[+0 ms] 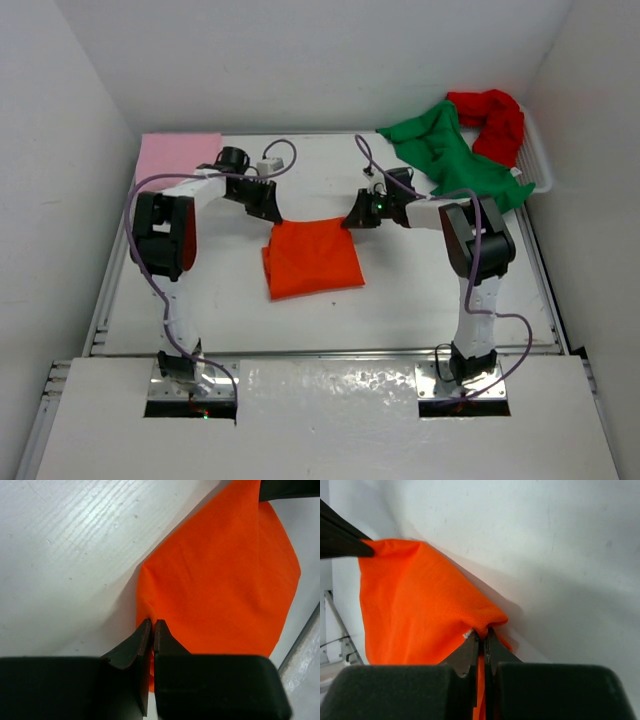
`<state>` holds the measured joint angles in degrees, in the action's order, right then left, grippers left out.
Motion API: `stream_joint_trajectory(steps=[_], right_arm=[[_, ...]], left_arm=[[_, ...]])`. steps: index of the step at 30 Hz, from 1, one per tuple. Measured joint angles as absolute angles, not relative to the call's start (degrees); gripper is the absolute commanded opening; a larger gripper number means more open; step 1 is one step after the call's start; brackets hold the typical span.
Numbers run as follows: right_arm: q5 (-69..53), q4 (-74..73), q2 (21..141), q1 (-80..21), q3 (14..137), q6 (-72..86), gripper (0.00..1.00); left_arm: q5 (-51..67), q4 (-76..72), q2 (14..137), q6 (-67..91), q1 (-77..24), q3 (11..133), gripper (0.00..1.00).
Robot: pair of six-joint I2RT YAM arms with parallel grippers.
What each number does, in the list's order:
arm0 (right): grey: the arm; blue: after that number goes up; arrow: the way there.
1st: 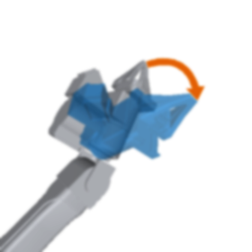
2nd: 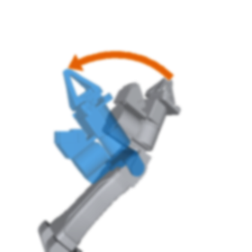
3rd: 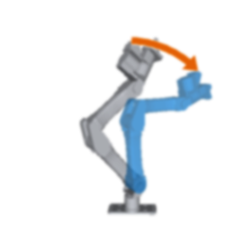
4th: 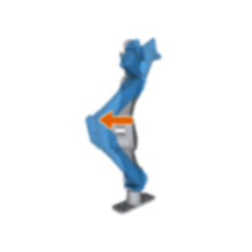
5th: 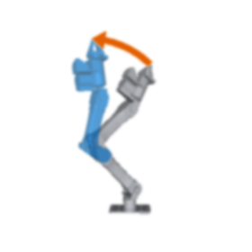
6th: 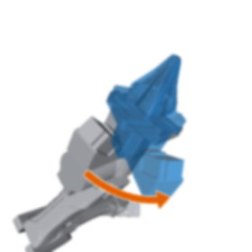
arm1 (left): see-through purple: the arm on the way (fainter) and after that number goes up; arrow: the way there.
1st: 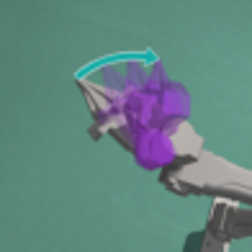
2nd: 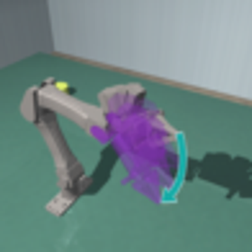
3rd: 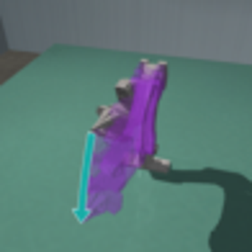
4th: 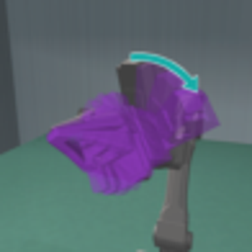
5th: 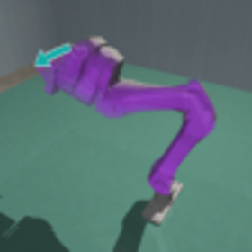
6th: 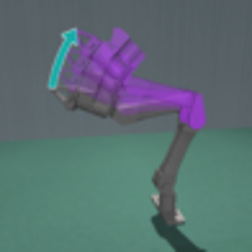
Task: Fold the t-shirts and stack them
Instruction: Fold the long partially folded tshirt into a neat square
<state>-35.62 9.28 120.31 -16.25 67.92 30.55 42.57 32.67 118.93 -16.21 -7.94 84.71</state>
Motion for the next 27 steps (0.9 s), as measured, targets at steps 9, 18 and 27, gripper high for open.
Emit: stream_joint_trajectory(steps=[9, 18, 27], right_arm=[[-35.59, 11.81, 110.98, -17.58, 62.52, 31.75, 0.00], [-35.07, 11.38, 112.07, -20.12, 66.61, 31.77, 0.00], [-32.82, 10.20, 119.94, -22.06, 71.85, 32.93, 0.03]], left_arm=[[40.99, 40.51, 100.44, -18.68, -7.94, 81.03, 0.00], [38.46, 43.38, 96.88, -19.42, -7.22, 74.43, 0.00], [36.34, 38.37, 102.59, -15.42, 1.83, 71.09, 0.00]])
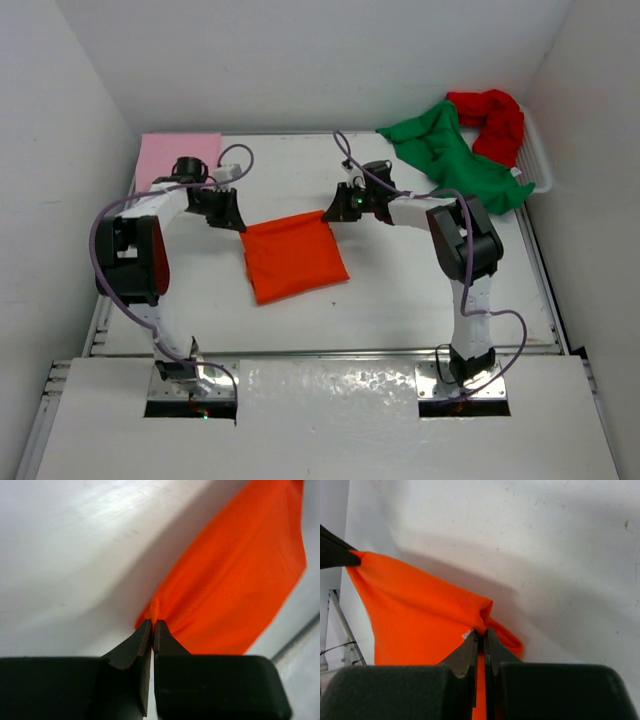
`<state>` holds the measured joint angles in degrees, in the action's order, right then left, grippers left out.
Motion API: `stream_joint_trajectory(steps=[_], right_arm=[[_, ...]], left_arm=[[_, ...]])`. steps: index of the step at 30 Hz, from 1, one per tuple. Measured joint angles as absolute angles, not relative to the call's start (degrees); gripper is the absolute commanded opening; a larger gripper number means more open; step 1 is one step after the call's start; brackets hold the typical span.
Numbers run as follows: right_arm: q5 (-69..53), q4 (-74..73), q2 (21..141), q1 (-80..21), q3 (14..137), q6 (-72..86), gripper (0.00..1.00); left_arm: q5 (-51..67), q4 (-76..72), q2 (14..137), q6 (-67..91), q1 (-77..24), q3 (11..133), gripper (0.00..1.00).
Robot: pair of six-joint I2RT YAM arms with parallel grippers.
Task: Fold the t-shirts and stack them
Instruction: Fold the long partially folded tshirt into a neat square, then put the neatly folded tshirt into the corner of the board with the left arm
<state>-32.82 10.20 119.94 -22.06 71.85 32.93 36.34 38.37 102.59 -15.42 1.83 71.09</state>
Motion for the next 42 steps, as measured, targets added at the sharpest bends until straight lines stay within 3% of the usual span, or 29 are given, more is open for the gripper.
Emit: stream_joint_trajectory(steps=[4, 8, 10, 16, 25, 31, 33, 34, 35, 42], right_arm=[[-31.24, 10.17, 122.37, -22.35, 73.45, 33.17, 0.10], [-29.58, 9.65, 123.74, -22.22, 74.54, 33.01, 0.31], [-28.80, 8.64, 123.81, -22.13, 74.63, 32.40, 0.35], [-24.86, 3.70, 120.92, -22.06, 73.45, 28.49, 0.46], [-16.49, -4.14, 106.43, -27.51, 67.70, 22.63, 0.50], [-14.33, -5.02, 106.45, -30.33, 63.24, 24.01, 0.51], [-13.54, -5.19, 107.48, -30.87, 62.74, 24.99, 0.51], [-13.26, -5.10, 107.85, -31.11, 62.52, 25.63, 0.51], [-12.64, -4.78, 108.03, -31.42, 62.06, 26.37, 0.51], [-10.07, 0.91, 107.50, -32.97, 56.88, 32.38, 0.50]], left_arm=[[36.01, 32.21, 103.66, -13.65, 3.90, 69.04, 0.14], [34.79, 27.90, 106.15, -13.19, 3.84, 68.60, 0.22], [32.91, 27.07, 108.07, -13.17, 3.84, 68.60, 0.29], [26.57, 26.22, 109.45, -12.21, 4.23, 68.14, 0.39], [14.06, 23.40, 101.38, -8.73, 6.57, 68.49, 0.44], [16.88, 26.06, 88.86, -8.99, 8.27, 64.40, 0.57], [20.51, 27.66, 86.08, -9.43, 7.66, 61.52, 0.70], [22.44, 28.27, 85.45, -9.61, 7.40, 59.59, 0.92], [24.14, 28.75, 85.12, -9.80, 7.05, 57.06, 0.98], [29.63, 32.95, 85.80, -5.69, 4.82, 48.77, 1.00]])
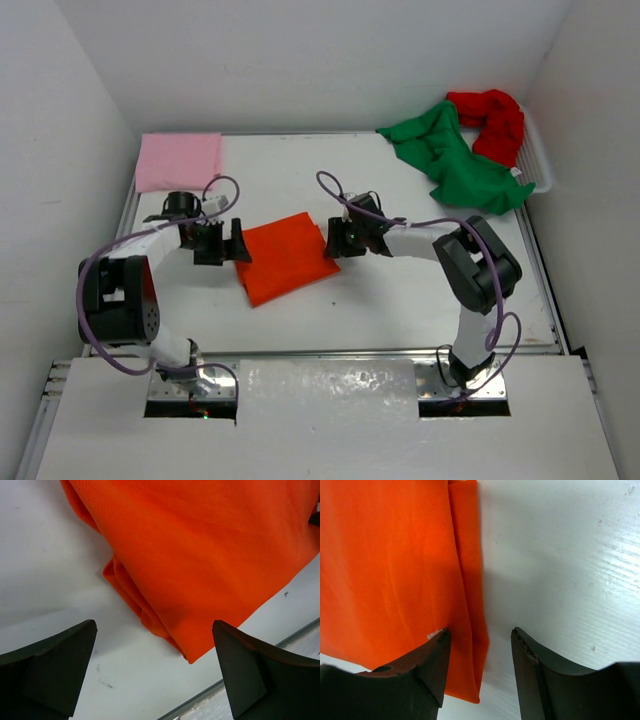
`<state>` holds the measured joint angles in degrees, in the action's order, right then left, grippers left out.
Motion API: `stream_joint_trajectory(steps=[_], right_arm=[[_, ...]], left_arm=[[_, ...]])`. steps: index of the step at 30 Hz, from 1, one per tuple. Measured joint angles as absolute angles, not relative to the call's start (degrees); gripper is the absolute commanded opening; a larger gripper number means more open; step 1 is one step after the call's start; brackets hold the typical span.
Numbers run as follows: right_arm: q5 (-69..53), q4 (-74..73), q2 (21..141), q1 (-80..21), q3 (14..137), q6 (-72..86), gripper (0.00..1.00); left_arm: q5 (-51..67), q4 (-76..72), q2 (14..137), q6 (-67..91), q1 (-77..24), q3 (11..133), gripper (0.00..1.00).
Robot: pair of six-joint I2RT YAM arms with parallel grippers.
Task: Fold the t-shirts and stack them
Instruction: Put the neatly folded tshirt into the corner of the board with the left arm
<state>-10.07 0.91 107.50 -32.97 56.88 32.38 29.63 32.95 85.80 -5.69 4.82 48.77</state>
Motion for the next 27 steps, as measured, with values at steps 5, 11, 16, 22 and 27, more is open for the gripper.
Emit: stream_joint_trajectory(steps=[5, 11, 16, 22, 27], right_arm=[[-8.91, 5.87, 106.96, -33.54, 54.35, 36.64, 0.49], [-8.32, 9.06, 106.87, -34.50, 52.69, 40.45, 0.47], [-7.53, 10.76, 106.65, -35.05, 51.70, 42.48, 0.47], [-7.38, 12.01, 106.26, -35.40, 50.65, 44.12, 0.47], [-6.85, 10.00, 104.79, -35.40, 50.13, 43.97, 0.47]], left_arm=[[31.57, 30.94, 91.11, -2.09, 4.56, 48.88, 1.00], [37.58, 29.85, 96.57, 2.48, 4.49, 49.93, 0.85], [42.78, 27.83, 100.33, 4.82, 4.47, 49.78, 0.47], [44.75, 28.10, 104.31, 4.29, 4.47, 48.95, 0.00], [43.88, 34.24, 108.25, -0.36, 6.09, 55.35, 0.00]])
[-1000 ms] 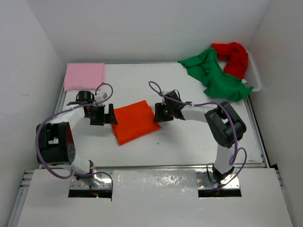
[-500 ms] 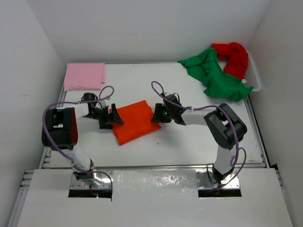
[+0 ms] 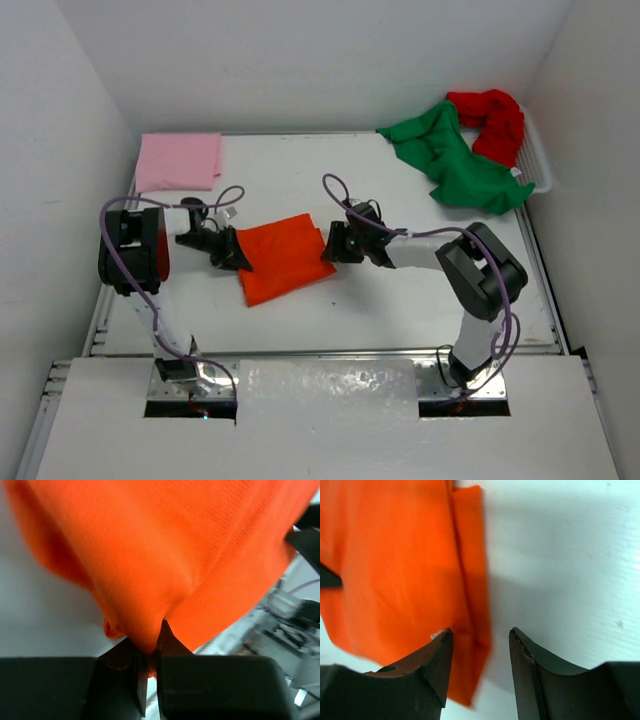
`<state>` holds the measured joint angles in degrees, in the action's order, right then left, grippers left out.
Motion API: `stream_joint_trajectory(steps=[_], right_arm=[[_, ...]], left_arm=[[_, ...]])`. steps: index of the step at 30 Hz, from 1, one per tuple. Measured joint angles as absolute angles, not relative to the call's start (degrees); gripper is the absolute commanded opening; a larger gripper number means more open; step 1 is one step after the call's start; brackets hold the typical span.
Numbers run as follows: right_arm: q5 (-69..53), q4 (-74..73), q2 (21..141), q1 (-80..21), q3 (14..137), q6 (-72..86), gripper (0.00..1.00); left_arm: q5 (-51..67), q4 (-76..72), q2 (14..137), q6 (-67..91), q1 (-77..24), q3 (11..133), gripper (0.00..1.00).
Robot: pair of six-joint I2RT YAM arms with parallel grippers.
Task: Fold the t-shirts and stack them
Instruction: Put the neatly folded tshirt into the corner of the board with the left arm
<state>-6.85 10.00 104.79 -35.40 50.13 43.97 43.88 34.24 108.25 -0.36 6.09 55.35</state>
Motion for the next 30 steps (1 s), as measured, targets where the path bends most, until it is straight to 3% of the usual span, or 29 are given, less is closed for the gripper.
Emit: stream_joint_trajectory(steps=[14, 22, 30], right_arm=[[-2.17, -1.08, 95.42, -33.19, 51.40, 34.44, 0.47], [-1.23, -4.08, 95.42, -31.05, 52.73, 31.68, 0.47], [0.10, -5.67, 95.42, -30.20, 52.95, 30.04, 0.47]], left_arm=[[20.51, 48.10, 114.43, -23.59, 7.68, 90.39, 0.00], [17.69, 52.58, 129.32, -26.74, 7.70, 118.41, 0.00], [12.12, 53.34, 134.23, -26.74, 7.60, 132.05, 0.00]])
